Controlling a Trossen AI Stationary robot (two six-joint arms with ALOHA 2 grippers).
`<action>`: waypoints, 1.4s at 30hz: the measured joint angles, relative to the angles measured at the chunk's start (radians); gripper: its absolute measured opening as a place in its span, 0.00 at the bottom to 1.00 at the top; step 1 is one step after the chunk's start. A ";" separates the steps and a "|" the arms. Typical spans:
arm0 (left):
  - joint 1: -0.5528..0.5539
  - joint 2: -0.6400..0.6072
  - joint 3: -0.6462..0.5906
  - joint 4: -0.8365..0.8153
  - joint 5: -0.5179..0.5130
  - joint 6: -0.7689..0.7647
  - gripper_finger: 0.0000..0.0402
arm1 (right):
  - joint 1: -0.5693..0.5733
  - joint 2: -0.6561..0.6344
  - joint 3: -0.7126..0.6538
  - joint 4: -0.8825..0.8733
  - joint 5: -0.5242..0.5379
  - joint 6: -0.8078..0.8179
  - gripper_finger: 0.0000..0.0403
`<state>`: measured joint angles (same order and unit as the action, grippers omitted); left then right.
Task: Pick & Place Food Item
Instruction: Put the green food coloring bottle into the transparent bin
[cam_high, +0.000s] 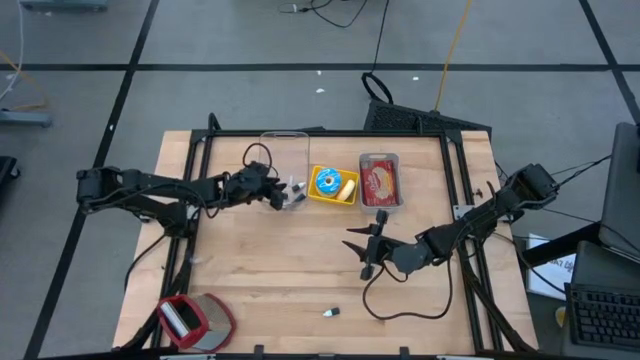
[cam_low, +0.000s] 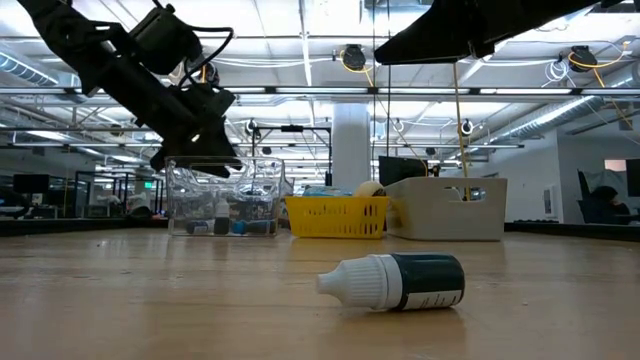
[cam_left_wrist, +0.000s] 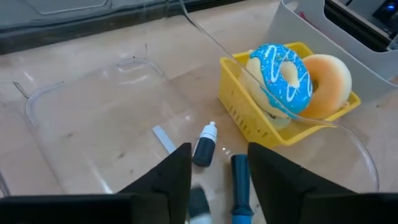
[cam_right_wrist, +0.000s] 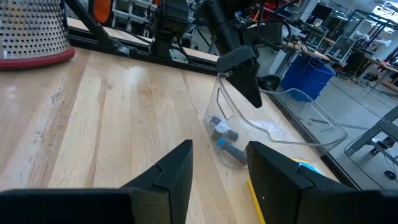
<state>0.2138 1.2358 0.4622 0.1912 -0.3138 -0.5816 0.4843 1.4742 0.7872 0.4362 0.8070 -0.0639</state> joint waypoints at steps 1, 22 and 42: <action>0.000 0.000 0.000 0.000 0.000 0.000 0.40 | 0.000 0.000 0.000 0.000 0.000 0.000 0.35; 0.000 0.000 0.001 0.027 -0.001 0.000 0.50 | 0.077 0.264 -0.001 0.256 -0.487 0.271 0.41; -0.007 0.000 0.001 0.055 -0.001 -0.030 0.50 | 0.105 0.554 0.113 0.251 -0.606 0.273 0.57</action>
<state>0.2063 1.2358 0.4633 0.2457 -0.3147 -0.6113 0.5890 2.0282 0.9004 0.6876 0.2009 0.2088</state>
